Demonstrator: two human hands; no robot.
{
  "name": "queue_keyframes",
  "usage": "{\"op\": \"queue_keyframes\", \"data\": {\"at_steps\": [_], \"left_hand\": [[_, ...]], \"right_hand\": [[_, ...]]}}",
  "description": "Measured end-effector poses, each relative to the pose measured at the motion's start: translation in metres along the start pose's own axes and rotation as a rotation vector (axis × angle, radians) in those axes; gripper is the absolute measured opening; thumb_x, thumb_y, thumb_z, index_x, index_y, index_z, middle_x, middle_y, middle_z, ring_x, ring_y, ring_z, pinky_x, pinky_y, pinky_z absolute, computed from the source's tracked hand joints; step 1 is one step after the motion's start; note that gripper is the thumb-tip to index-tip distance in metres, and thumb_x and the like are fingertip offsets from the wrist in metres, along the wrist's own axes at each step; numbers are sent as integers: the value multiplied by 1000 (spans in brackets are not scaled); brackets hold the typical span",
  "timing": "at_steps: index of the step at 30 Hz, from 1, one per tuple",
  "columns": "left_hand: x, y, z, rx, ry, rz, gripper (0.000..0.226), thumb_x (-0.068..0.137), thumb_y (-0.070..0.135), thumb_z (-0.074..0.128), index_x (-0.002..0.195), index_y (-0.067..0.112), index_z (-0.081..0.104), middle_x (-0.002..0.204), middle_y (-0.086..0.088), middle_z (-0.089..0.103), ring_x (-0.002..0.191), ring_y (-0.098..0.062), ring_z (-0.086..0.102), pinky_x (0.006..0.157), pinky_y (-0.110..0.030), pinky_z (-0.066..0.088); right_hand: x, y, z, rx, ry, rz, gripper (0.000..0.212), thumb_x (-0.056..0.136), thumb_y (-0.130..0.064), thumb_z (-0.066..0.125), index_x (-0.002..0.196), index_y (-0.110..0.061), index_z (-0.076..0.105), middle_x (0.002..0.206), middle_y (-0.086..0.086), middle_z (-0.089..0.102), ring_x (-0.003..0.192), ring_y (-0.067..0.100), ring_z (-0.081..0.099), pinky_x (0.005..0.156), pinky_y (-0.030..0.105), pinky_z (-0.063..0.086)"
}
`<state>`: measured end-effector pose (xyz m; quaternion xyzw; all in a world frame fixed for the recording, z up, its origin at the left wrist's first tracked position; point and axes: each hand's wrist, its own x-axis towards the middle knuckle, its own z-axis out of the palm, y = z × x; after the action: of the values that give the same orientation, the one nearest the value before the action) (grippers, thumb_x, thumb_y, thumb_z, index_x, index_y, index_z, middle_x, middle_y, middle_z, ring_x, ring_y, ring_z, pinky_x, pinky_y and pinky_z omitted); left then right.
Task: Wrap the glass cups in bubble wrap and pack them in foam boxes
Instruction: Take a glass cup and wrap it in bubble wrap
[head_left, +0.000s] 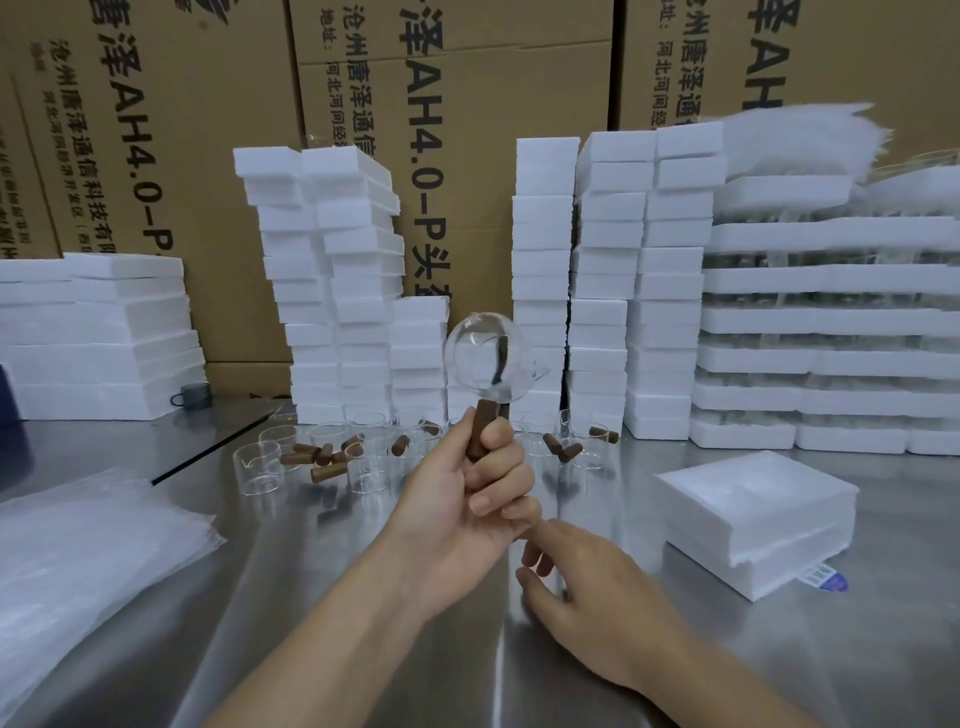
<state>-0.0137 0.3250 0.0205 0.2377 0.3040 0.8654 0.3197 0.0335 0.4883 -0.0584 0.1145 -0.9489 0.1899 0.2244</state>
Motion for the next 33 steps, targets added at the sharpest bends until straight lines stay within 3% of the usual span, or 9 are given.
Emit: {"op": "queue_keyframes", "data": {"at_steps": [4, 10, 17, 25, 27, 30, 33], "left_hand": [[-2, 0, 5, 10, -19, 15, 45, 106, 46, 48, 69, 21, 51, 54, 9, 25, 45, -7, 18, 55, -23, 24], [1, -4, -2, 109, -26, 83, 51, 110, 54, 45, 75, 19, 57, 63, 7, 26, 49, -8, 28, 57, -24, 29], [3, -4, -7, 140, -37, 130, 43, 105, 56, 52, 88, 19, 66, 71, 5, 26, 57, -9, 31, 61, -24, 34], [7, -4, -9, 169, 83, 146, 43, 101, 57, 55, 84, 20, 70, 68, 5, 28, 54, -9, 32, 58, -24, 34], [8, -4, -12, 320, 212, 188, 45, 99, 60, 54, 82, 21, 70, 63, 6, 32, 51, -10, 37, 55, -23, 35], [8, -1, -23, 864, 420, 277, 49, 110, 56, 43, 84, 20, 63, 56, 13, 46, 52, -4, 47, 59, -23, 39], [7, -1, -35, 1390, 420, 385, 46, 115, 42, 39, 76, 26, 56, 56, 26, 55, 58, 8, 54, 60, -14, 36]], "right_hand": [[0, 1, 1, -8, -17, 4, 19, 97, -43, 49, 108, -53, 38, 100, -22, 55, 85, -13, 50, 69, 8, 35], [0, 1, 0, -1, -38, 11, 23, 97, -43, 50, 117, -51, 42, 101, -23, 54, 85, -15, 49, 67, 9, 35], [0, 2, 0, 10, -65, 7, 32, 97, -43, 48, 128, -51, 42, 106, -22, 54, 90, -9, 50, 70, 10, 36], [1, 4, 3, -15, -28, 5, 35, 97, -45, 47, 132, -50, 43, 111, -21, 56, 104, 2, 54, 85, 24, 47], [0, 5, 3, -43, 35, 25, 39, 99, -50, 46, 138, -50, 40, 113, -24, 56, 105, -1, 53, 85, 23, 45], [2, 7, 0, 103, 175, 108, 46, 100, -63, 46, 144, -52, 37, 114, -28, 56, 102, -2, 57, 86, 24, 48], [4, 8, -2, 368, 293, 222, 53, 96, -70, 49, 144, -49, 44, 115, -25, 62, 100, 1, 63, 86, 26, 51]]}}
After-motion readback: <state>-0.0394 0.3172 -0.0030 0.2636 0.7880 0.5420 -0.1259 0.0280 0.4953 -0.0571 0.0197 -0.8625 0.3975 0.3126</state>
